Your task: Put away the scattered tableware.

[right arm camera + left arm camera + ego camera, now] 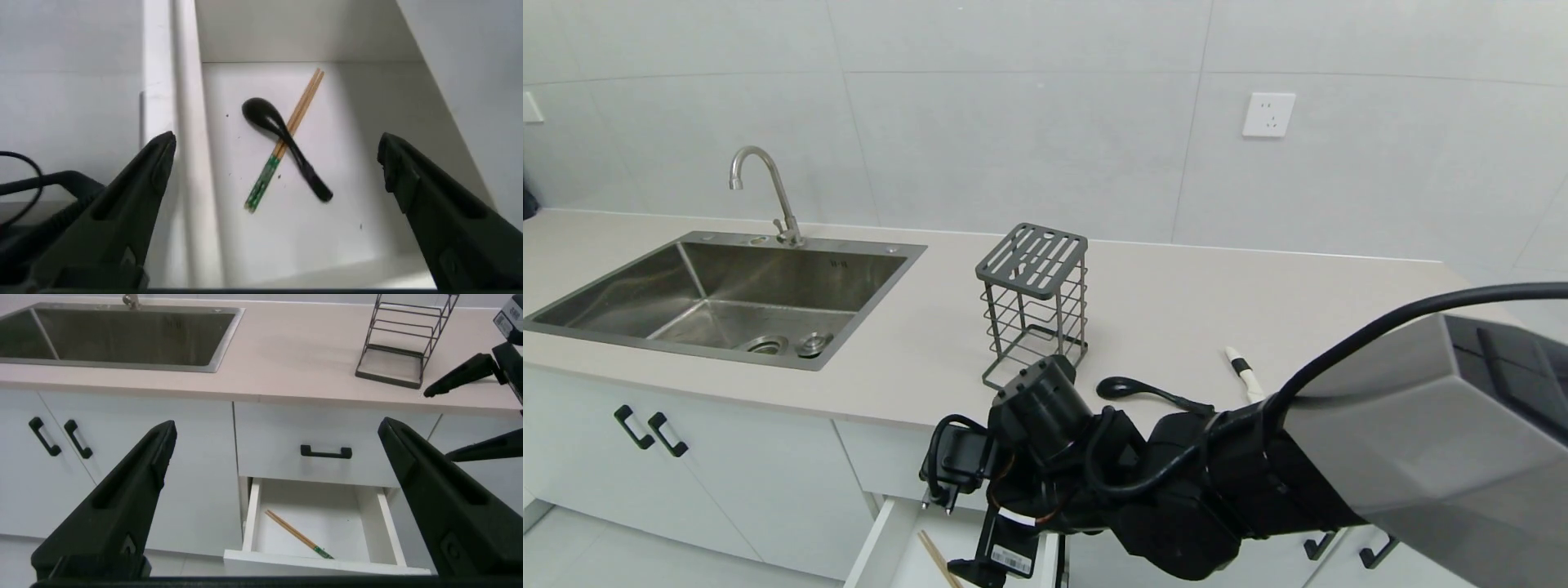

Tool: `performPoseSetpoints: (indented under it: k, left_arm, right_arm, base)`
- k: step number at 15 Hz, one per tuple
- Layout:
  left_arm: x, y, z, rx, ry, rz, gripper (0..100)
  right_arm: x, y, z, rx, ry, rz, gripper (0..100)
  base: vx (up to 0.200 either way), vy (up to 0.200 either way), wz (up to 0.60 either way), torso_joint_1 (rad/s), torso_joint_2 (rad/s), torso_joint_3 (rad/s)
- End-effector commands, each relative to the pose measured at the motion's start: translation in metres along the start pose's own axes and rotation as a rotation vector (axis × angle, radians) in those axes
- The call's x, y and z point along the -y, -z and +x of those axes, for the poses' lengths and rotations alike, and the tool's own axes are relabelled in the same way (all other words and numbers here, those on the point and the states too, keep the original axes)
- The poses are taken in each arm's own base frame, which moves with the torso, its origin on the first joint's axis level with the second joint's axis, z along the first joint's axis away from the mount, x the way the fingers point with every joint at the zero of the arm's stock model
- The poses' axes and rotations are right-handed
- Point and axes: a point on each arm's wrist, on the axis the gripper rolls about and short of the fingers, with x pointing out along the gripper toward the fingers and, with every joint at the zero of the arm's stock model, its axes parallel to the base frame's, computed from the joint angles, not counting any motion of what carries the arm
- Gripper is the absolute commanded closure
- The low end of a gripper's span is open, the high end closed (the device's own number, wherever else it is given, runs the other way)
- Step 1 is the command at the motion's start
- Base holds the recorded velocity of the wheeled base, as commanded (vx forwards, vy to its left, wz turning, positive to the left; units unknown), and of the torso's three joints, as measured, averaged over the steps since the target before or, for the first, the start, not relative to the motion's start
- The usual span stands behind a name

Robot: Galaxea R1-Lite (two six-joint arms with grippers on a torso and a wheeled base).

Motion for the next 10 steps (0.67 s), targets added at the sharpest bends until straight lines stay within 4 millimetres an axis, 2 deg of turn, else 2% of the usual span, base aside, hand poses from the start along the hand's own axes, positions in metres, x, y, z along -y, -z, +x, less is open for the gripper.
performPoseSetpoints:
  k: [1, 5, 10]
  left_arm:
    - [0.0, 0.0, 0.0, -0.001, 0.0, 0.0, 0]
    - [0.0, 0.0, 0.0, -0.001, 0.0, 0.0, 0]
    - [0.0, 0.0, 0.0, -0.001, 0.0, 0.0, 0]
  right_arm:
    - [0.002, 0.01, -0.001, -0.018, 0.004, 0.035, 0]
    - [0.003, 0.018, -0.018, 0.009, 0.042, 0.16, 0]
    - [0.024, 0.036, -0.059, 0.055, 0.239, 0.382, 0]
  base:
    - [0.0, 0.0, 0.0, 0.0, 0.0, 0.0]
    - [0.0, 0.0, 0.0, 0.0, 0.0, 0.0]
    - [0.0, 0.0, 0.0, 0.0, 0.0, 0.0]
